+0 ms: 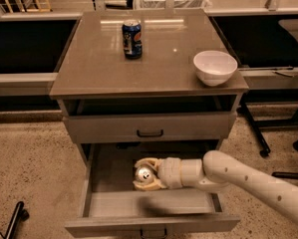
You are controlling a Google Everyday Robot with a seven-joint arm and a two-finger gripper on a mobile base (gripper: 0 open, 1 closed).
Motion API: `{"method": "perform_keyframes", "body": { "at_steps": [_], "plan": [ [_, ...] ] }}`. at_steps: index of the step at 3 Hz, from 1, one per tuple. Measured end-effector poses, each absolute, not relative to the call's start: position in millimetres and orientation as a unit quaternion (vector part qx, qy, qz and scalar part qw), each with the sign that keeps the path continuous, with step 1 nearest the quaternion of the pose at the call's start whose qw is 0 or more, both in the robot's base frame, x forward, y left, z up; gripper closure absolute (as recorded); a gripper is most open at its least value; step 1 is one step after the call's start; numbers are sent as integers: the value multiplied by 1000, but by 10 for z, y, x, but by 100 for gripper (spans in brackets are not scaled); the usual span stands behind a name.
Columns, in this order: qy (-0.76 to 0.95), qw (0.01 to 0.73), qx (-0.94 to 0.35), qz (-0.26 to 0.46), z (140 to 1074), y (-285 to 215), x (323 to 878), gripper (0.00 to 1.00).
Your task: Pick 7up can from middle drawer and place on counter
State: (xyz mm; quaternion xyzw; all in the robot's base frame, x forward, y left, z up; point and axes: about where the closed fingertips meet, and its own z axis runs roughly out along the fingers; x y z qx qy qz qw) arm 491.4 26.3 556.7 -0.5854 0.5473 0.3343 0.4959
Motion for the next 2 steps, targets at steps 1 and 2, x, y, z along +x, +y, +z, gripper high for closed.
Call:
{"method": "perform_keyframes", "body": {
  "at_steps": [1,2],
  "plan": [
    [487,509,-630,327,6904,497,4975,100],
    [449,498,-660,338,7656,663,5018,100]
  ]
}}
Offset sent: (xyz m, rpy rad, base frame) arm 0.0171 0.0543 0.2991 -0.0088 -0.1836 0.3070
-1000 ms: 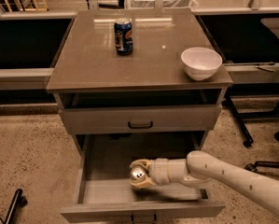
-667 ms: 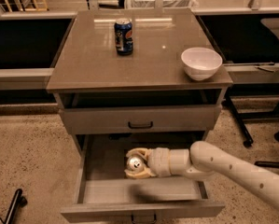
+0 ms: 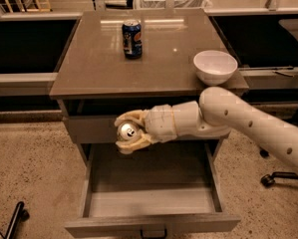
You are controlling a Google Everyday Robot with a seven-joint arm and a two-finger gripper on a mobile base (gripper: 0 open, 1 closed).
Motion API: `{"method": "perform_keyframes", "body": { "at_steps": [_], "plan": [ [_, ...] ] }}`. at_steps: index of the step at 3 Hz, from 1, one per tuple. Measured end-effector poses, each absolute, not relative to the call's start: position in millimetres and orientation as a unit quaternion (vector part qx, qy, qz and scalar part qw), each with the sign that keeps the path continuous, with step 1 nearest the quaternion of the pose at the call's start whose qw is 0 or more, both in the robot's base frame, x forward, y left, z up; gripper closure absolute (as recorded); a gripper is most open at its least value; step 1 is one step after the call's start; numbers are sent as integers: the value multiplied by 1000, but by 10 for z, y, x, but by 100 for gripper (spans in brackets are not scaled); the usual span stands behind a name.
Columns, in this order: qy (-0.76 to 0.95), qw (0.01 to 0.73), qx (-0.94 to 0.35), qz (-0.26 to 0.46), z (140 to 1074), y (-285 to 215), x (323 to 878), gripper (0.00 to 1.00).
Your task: Pick 7up can from middle drawer and place on counter
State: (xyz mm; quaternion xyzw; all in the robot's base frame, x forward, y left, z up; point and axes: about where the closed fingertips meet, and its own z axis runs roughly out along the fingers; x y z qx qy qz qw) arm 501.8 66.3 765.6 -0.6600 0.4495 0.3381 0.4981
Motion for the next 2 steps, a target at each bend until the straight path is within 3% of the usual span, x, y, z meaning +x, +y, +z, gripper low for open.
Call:
{"method": "perform_keyframes", "body": {
  "at_steps": [2],
  "plan": [
    [438,489,-680,326,8818,490,5278,100]
  ]
}}
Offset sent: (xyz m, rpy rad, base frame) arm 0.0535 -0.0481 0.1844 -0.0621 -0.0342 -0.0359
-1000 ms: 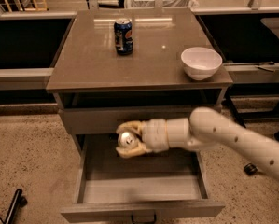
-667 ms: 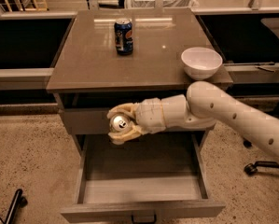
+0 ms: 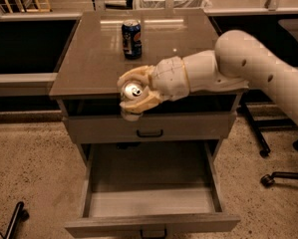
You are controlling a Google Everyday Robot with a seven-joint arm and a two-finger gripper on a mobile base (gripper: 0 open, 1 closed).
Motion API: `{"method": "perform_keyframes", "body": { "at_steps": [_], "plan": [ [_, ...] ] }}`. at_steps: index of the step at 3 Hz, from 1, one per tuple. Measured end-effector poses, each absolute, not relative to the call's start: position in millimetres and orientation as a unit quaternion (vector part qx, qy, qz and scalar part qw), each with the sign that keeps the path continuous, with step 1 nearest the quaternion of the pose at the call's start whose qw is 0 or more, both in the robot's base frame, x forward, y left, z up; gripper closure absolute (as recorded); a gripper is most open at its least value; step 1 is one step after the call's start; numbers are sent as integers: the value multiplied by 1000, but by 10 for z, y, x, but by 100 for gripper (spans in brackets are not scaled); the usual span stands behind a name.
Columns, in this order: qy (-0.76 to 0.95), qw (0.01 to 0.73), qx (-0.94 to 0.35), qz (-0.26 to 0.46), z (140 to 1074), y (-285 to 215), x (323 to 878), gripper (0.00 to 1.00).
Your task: Pick 7up can from middle drawer and place on counter
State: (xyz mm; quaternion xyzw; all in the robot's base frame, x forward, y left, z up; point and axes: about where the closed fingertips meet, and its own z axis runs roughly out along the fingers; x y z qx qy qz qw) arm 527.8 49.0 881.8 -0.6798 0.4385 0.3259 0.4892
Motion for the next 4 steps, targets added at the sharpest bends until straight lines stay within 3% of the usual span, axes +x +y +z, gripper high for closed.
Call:
{"method": "perform_keyframes", "body": {
  "at_steps": [2,4],
  "plan": [
    [527,494,-619,309,9464,25,5992,98],
    [594,483,-558,320,9403,-17,6661,52]
  ]
}}
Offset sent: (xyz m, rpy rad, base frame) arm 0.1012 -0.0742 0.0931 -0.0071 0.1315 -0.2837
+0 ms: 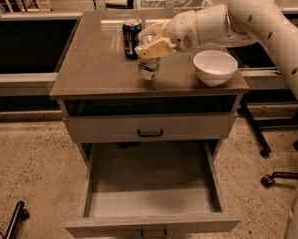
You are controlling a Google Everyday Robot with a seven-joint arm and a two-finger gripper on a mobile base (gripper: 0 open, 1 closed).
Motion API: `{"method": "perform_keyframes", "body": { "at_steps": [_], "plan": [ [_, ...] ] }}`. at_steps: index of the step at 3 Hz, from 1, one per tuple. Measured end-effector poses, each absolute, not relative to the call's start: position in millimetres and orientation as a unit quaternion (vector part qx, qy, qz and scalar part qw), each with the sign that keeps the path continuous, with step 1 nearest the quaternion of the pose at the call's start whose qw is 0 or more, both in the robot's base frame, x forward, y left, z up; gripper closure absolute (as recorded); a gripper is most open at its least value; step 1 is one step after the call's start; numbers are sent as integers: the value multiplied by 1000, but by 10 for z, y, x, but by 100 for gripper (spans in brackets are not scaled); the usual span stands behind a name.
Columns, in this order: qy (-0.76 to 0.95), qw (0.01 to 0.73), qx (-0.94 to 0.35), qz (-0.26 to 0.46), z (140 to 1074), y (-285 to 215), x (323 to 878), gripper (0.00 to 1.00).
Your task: Pick 7up can from middle drawer and place on counter
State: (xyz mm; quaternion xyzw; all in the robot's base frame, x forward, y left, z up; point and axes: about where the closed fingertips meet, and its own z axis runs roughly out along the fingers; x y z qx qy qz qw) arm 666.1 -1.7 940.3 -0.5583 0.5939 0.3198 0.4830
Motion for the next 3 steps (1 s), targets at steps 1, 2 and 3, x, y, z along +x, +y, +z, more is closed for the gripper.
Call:
{"method": "perform_keyframes", "body": {
  "at_steps": [1,2,3],
  "plan": [
    [630,474,-529,313,9312,45,6951,29],
    [638,470,-523,315,9294,60,6991,5],
    [638,470,-523,315,9294,60,6991,0]
  ]
}}
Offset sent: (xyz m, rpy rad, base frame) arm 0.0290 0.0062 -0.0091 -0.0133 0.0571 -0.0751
